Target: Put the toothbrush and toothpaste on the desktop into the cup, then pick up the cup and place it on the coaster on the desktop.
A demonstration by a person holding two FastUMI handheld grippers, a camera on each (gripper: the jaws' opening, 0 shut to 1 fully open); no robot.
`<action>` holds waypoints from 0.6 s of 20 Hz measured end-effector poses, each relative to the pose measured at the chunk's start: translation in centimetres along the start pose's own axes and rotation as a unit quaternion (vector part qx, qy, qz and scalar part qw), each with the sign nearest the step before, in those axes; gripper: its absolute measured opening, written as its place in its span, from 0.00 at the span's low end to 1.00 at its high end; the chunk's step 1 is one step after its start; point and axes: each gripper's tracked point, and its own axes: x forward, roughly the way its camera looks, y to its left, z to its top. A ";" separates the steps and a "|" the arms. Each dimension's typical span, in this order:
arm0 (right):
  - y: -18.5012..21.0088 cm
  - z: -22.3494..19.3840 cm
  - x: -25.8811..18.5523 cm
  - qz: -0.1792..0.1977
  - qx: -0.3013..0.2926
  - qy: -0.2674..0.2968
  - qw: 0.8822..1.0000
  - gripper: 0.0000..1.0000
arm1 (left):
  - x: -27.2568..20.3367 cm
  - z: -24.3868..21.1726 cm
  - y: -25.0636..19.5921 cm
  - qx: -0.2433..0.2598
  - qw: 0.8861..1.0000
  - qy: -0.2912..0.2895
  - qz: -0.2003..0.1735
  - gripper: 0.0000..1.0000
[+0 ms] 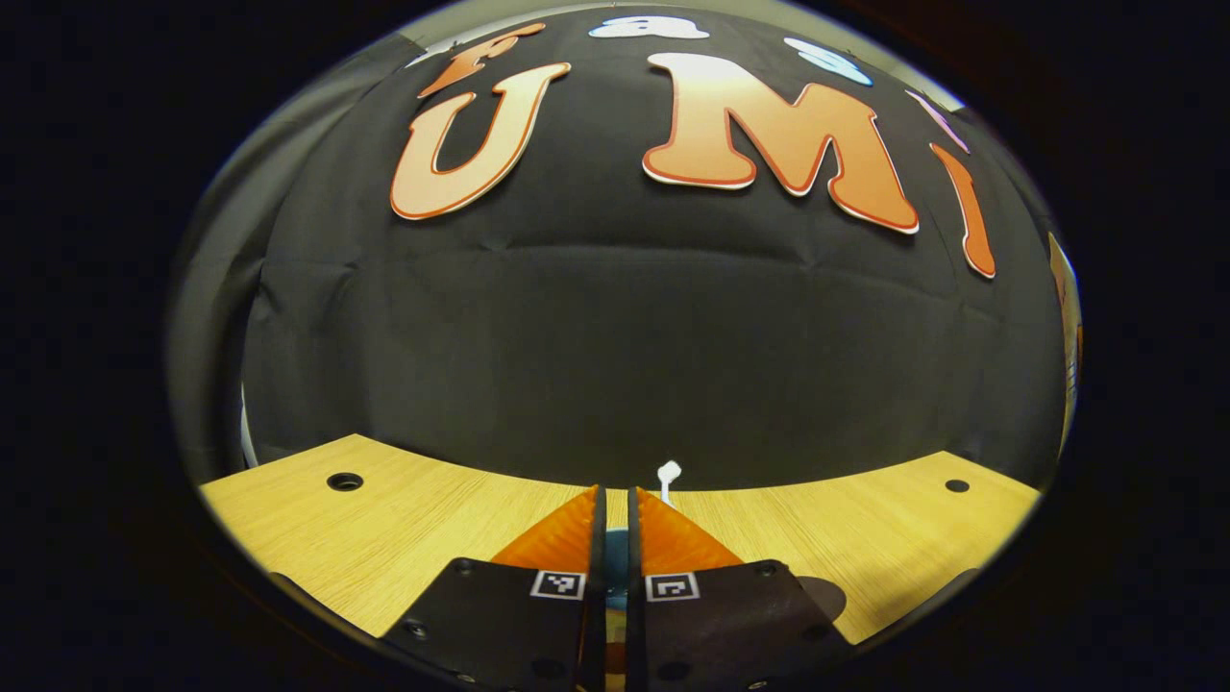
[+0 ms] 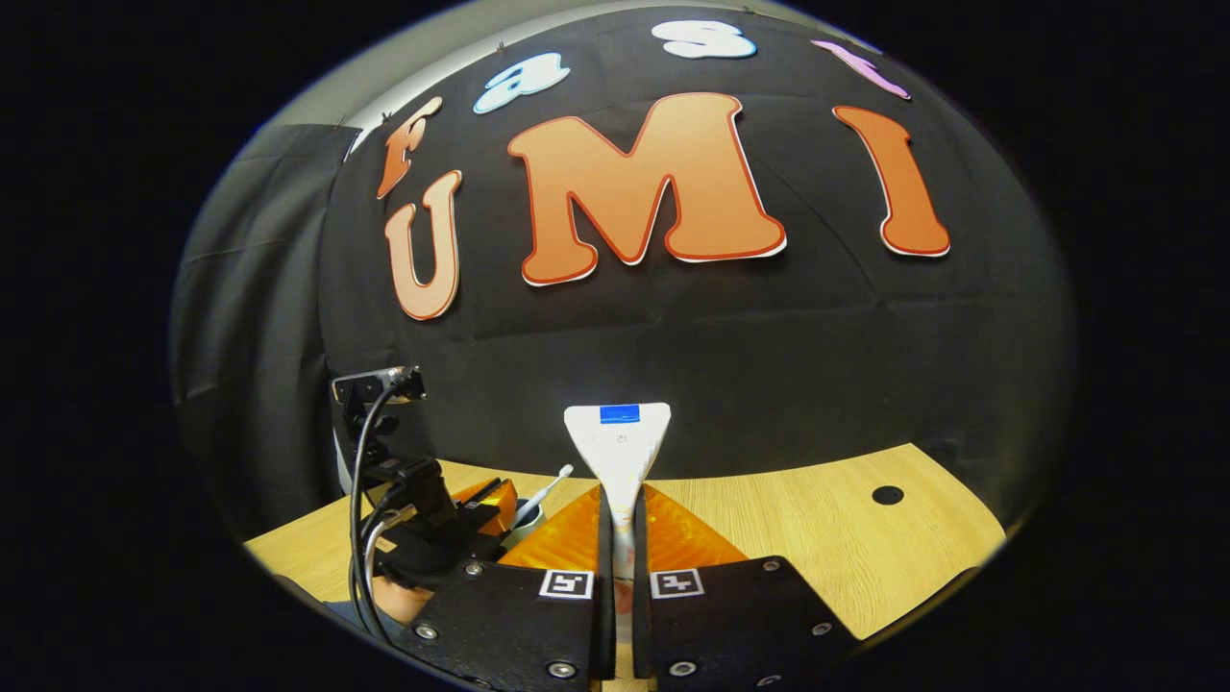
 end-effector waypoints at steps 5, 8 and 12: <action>-0.5 0.4 -0.4 -0.002 0.001 -0.005 1.000 0.07 | -1.2 1.8 0.0 -0.006 1.000 -0.011 -0.010 0.17; -0.6 0.5 -0.7 0.001 0.005 -0.007 1.000 0.07 | -2.1 3.8 -0.7 -0.009 0.999 -0.020 -0.030 0.41; -1.3 0.9 -1.3 -0.002 0.000 -0.008 1.000 0.07 | -3.2 6.6 -2.5 0.012 0.998 -0.018 -0.062 0.67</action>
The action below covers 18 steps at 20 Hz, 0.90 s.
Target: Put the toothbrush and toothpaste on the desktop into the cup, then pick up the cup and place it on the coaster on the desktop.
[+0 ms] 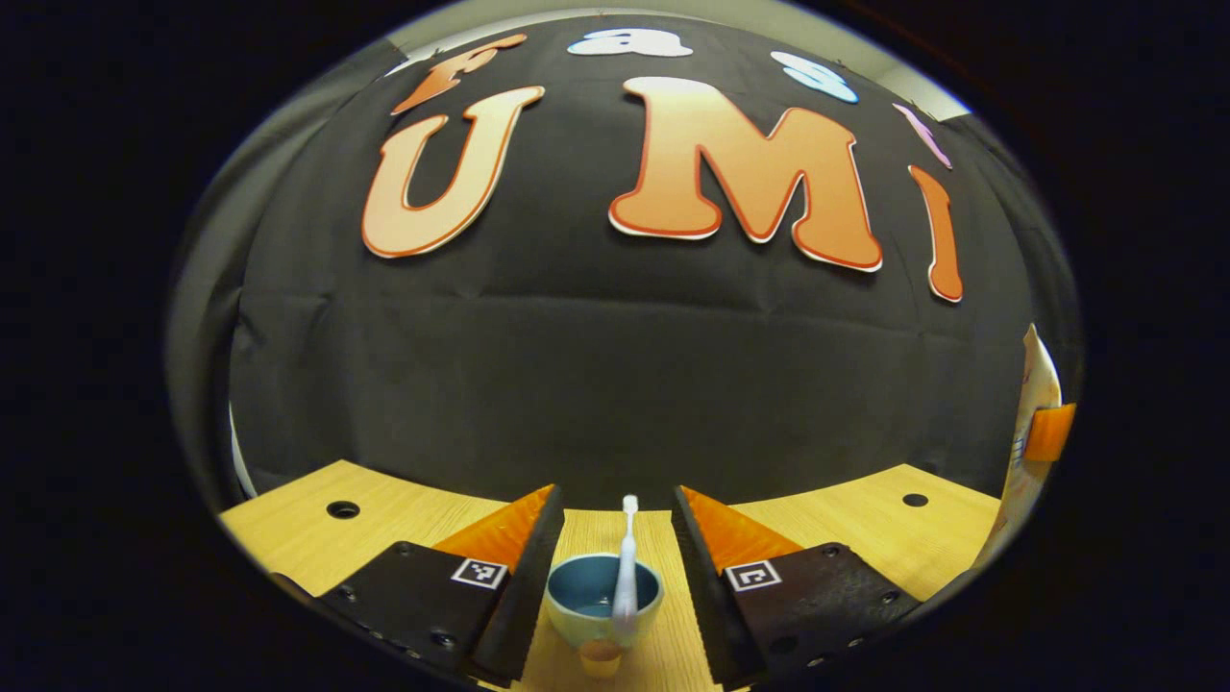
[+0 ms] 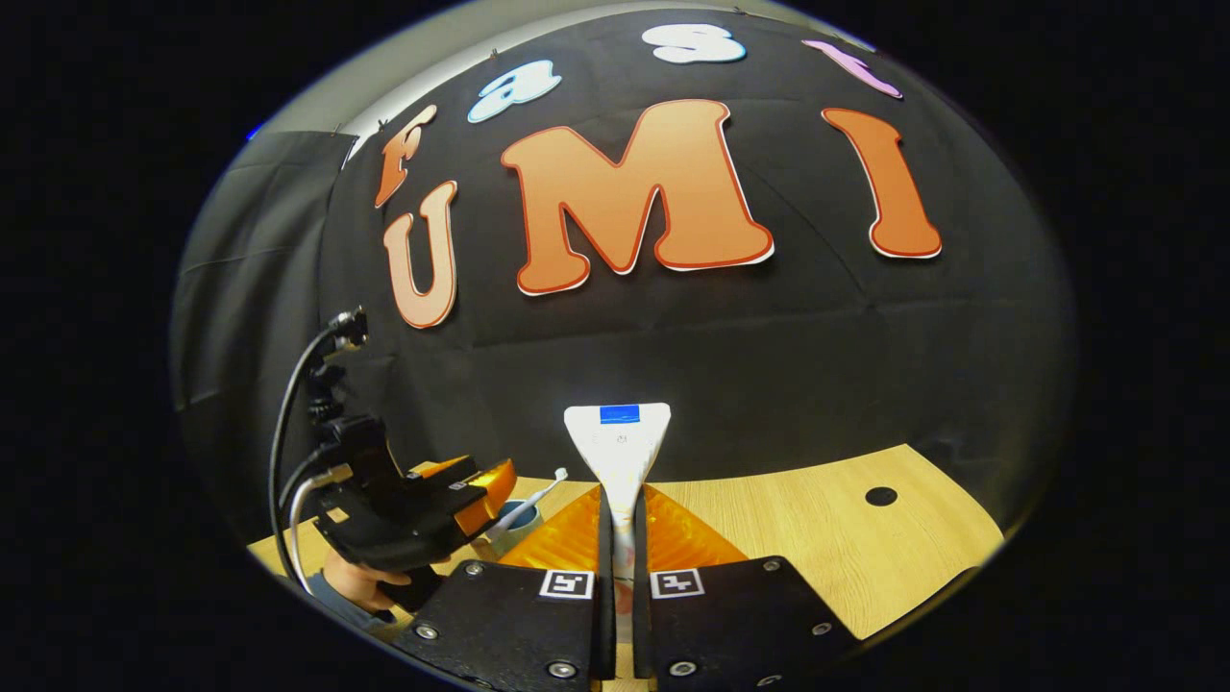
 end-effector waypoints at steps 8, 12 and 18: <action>-2.6 0.8 -1.9 -0.011 -0.008 0.003 1.000 0.07 | 1.2 2.2 -2.3 0.029 0.997 0.056 -0.050 0.67; -3.7 1.2 -3.2 -0.014 -0.015 0.010 1.000 0.07 | 1.5 0.8 -2.5 0.021 0.990 0.121 -0.064 0.67; -4.3 2.0 -4.9 -0.014 -0.035 0.014 0.999 0.07 | 1.5 -3.3 -1.8 -0.019 0.960 0.270 -0.072 0.67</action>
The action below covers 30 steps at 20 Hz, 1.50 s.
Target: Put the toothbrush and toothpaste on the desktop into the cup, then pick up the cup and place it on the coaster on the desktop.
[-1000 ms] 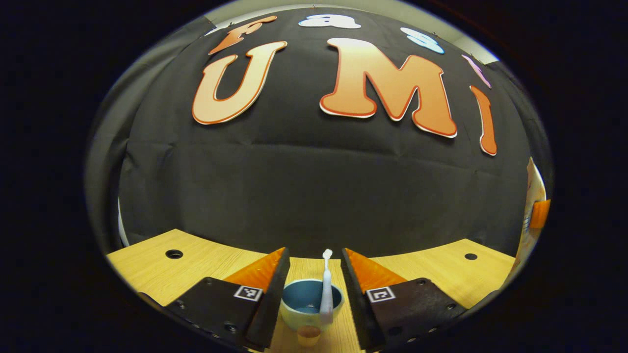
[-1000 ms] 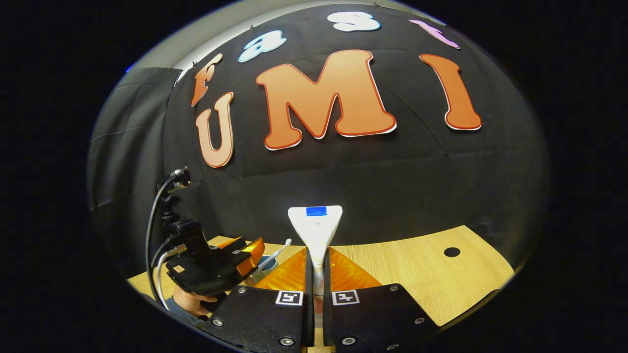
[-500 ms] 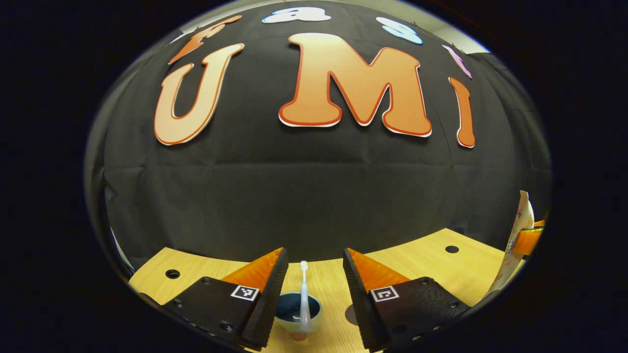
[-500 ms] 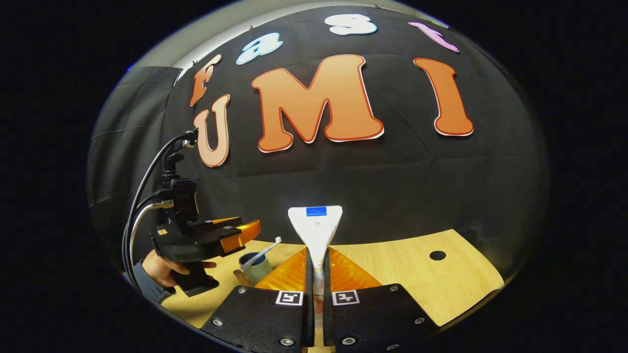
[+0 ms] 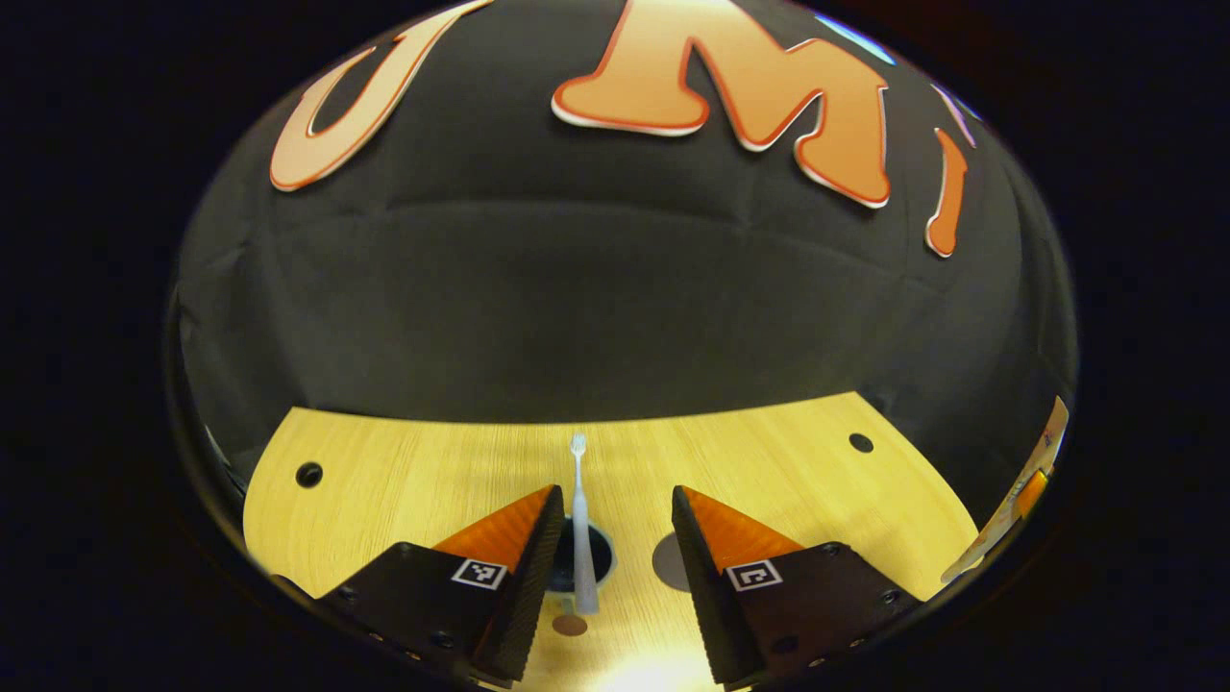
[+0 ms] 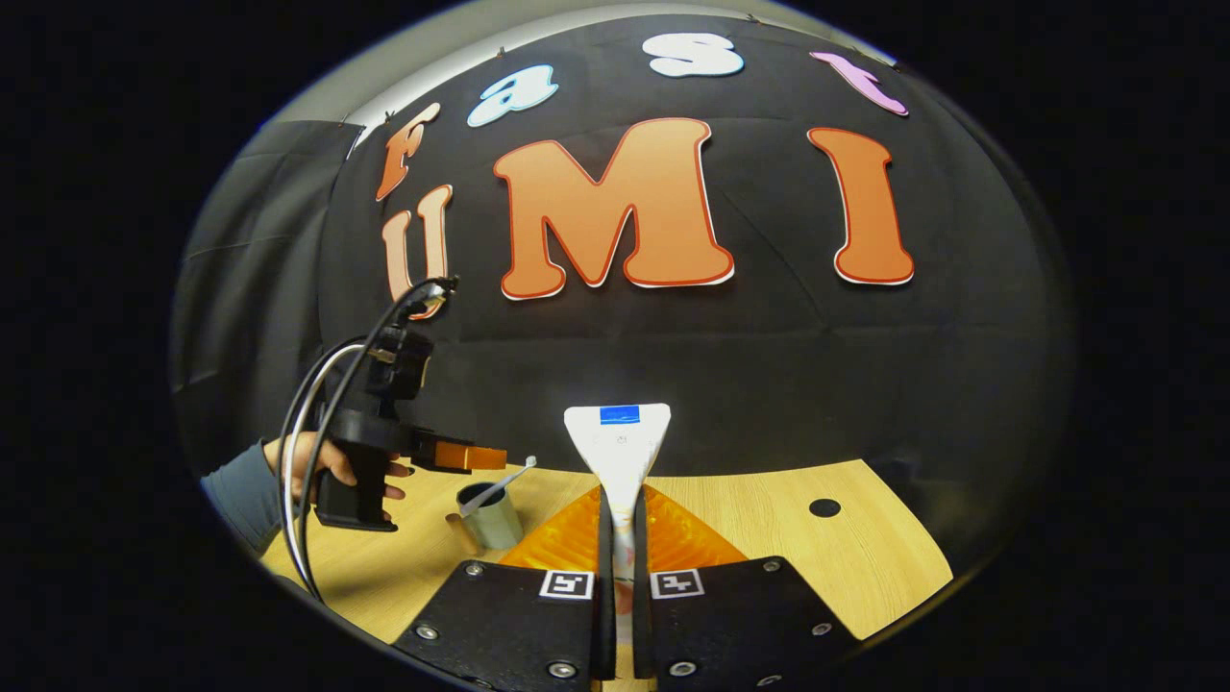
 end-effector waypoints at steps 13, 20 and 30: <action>-1.1 -0.8 -0.7 -0.004 -0.007 0.012 1.000 0.07 | 3.2 -4.1 3.1 -0.020 0.995 0.094 0.024 0.53; -2.0 -1.4 -0.6 -0.011 0.005 0.018 1.000 0.07 | 4.1 -4.2 3.3 -0.010 0.995 0.096 0.027 0.53; -2.6 -2.5 -0.5 -0.017 0.009 0.031 0.999 0.07 | 4.5 -4.2 2.6 -0.017 0.996 0.090 0.019 0.08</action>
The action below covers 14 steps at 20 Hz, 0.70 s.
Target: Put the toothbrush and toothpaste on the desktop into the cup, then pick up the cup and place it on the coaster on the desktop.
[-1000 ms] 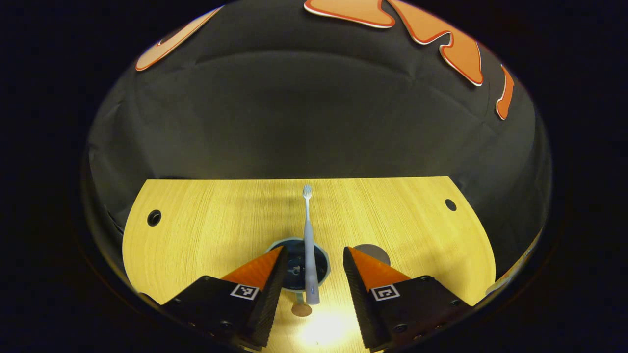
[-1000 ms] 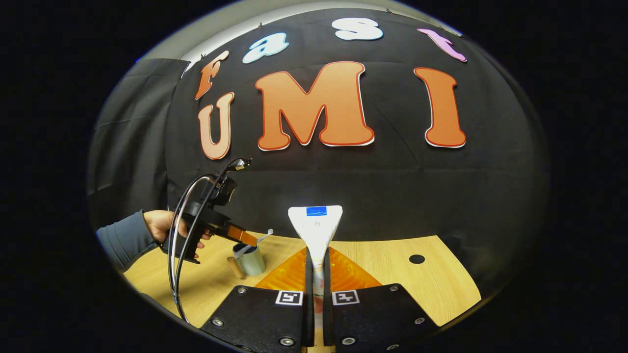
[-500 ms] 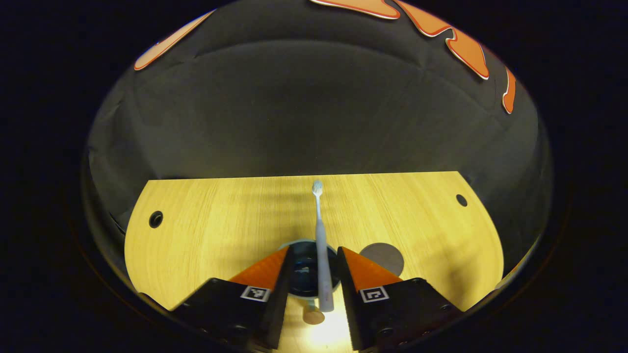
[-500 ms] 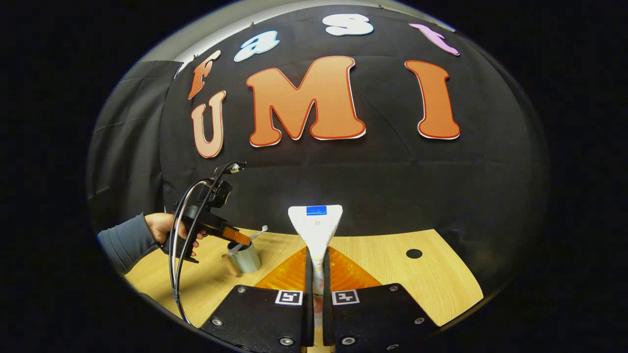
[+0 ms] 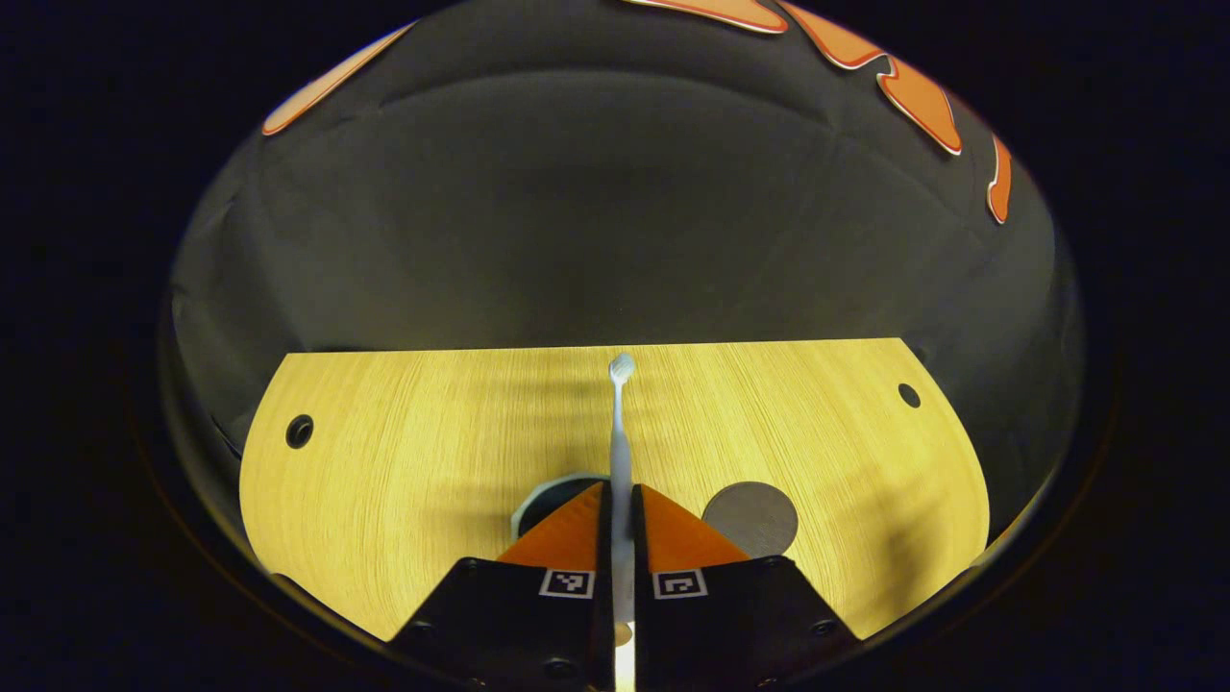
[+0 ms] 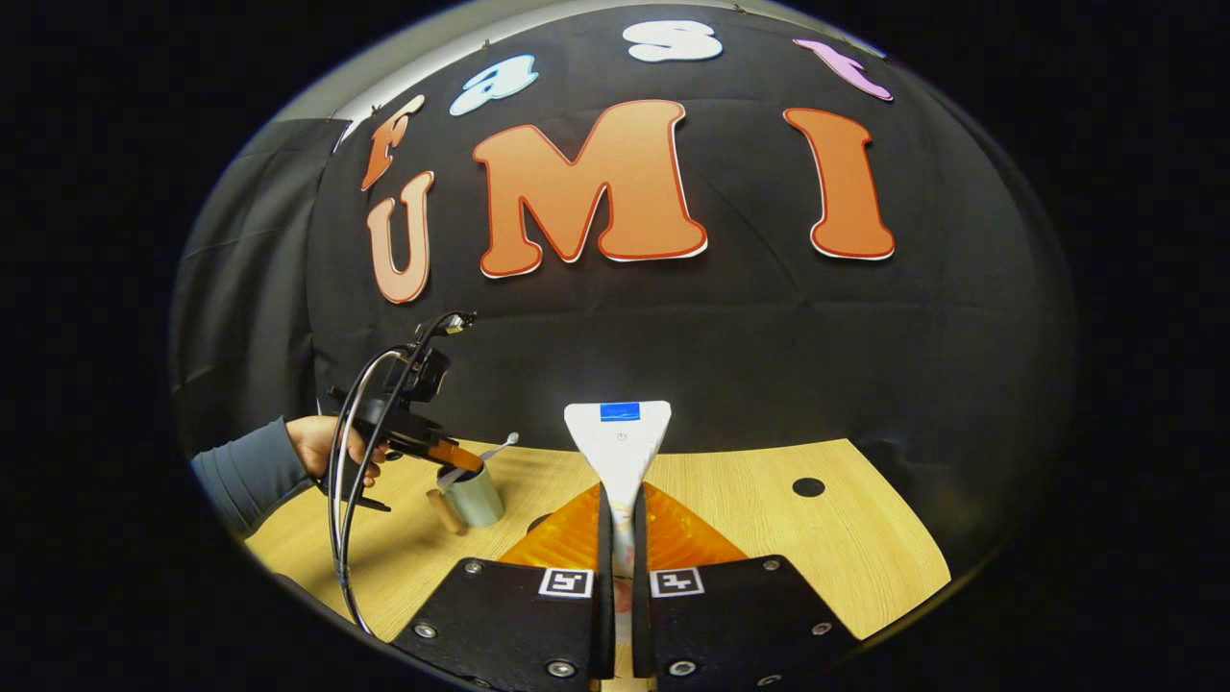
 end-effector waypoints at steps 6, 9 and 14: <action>0.1 -0.5 0.4 0.000 0.005 0.006 1.000 0.07 | -1.7 4.0 0.8 -0.013 0.995 -0.095 -0.006 0.07; 0.5 -0.4 0.6 0.003 -0.002 0.001 1.000 0.07 | -2.5 5.7 1.2 -0.027 0.989 -0.143 -0.010 0.07; 1.3 -0.2 0.7 0.009 -0.008 -0.010 1.000 0.07 | -1.0 5.8 1.0 -0.055 0.983 -0.173 -0.013 0.08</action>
